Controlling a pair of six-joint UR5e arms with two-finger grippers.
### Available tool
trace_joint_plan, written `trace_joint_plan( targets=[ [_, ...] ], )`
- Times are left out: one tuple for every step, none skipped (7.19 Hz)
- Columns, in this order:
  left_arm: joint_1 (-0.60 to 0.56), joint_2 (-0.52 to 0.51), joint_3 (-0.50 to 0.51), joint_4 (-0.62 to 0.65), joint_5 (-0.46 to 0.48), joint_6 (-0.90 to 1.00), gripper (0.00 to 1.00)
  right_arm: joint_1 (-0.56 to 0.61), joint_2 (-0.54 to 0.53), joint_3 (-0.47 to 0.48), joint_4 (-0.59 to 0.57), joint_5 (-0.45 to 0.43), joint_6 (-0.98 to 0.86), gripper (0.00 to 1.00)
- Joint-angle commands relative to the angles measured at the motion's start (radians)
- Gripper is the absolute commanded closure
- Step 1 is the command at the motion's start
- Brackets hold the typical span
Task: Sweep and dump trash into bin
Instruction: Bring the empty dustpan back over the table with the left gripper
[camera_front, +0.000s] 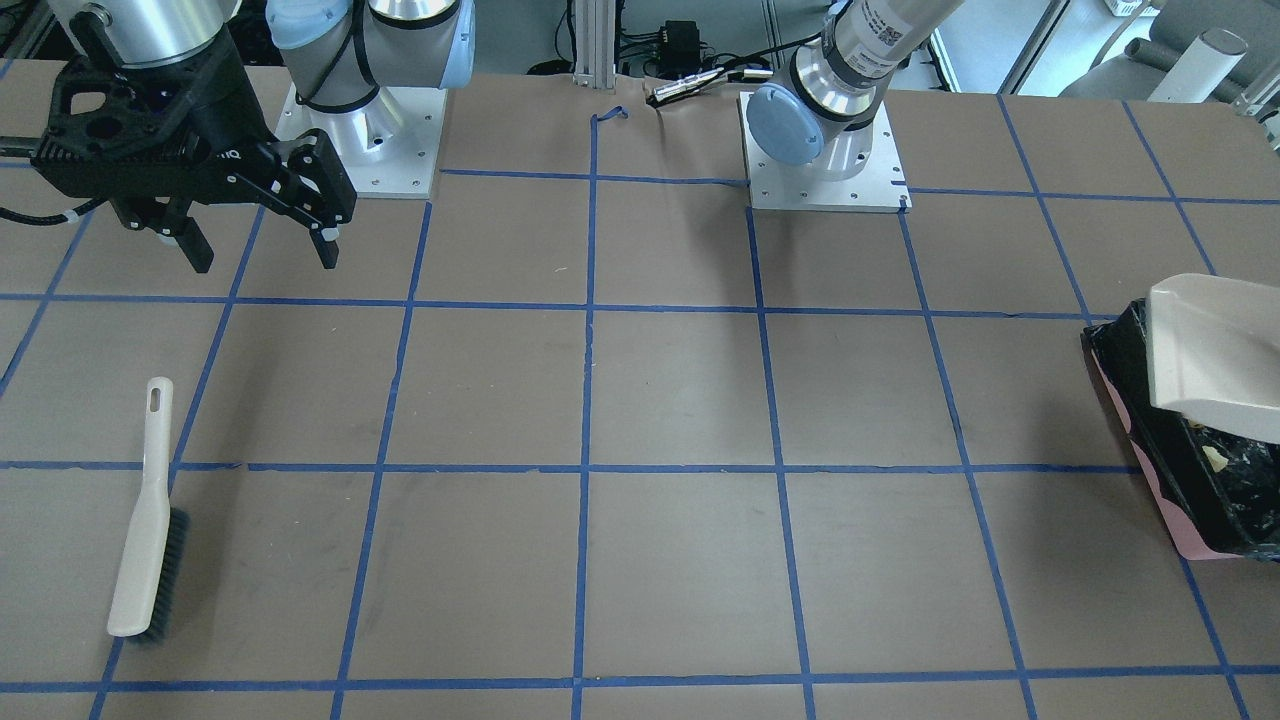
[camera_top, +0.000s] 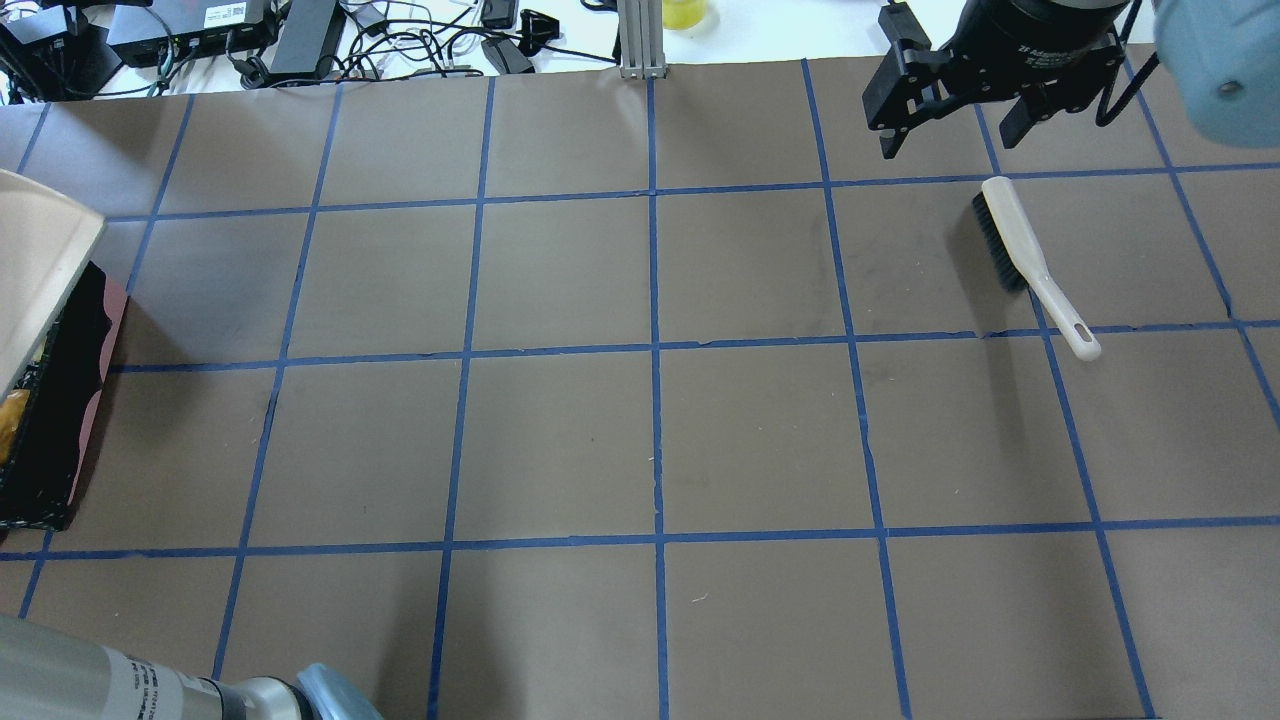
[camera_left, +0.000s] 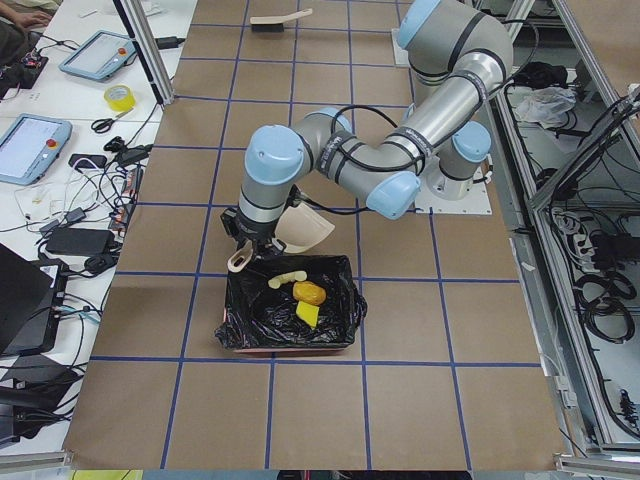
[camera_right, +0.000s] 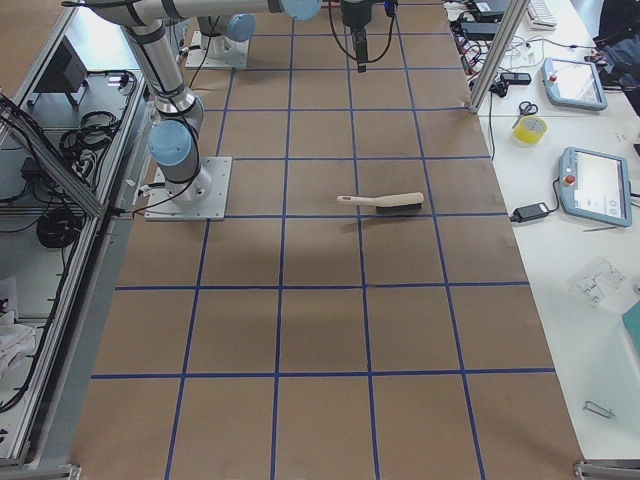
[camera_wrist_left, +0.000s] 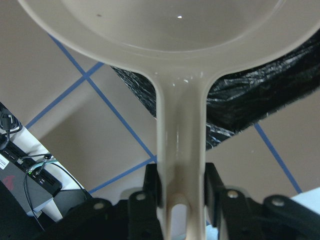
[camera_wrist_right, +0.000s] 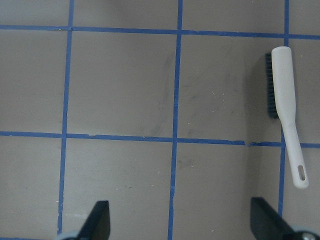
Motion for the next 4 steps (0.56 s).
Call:
trace_joint_plan(
  targets=[
    [-0.142,-0.004,-0.001,-0.039,0.058,-0.271,1.00,0.000,-0.001,0.000,0.025,-0.002,-0.002,0.00],
    [-0.177,-0.019,-0.008,-0.040,0.057,-0.401,1.00,0.000,-0.007,0.000,0.066,-0.001,-0.003,0.00],
    [-0.238,-0.036,-0.010,-0.045,0.057,-0.539,1.00,0.000,-0.012,0.000,0.071,0.001,-0.003,0.00],
    [-0.324,-0.056,-0.010,-0.043,0.060,-0.636,1.00,0.000,-0.013,0.000,0.073,0.000,-0.003,0.00]
  ],
)
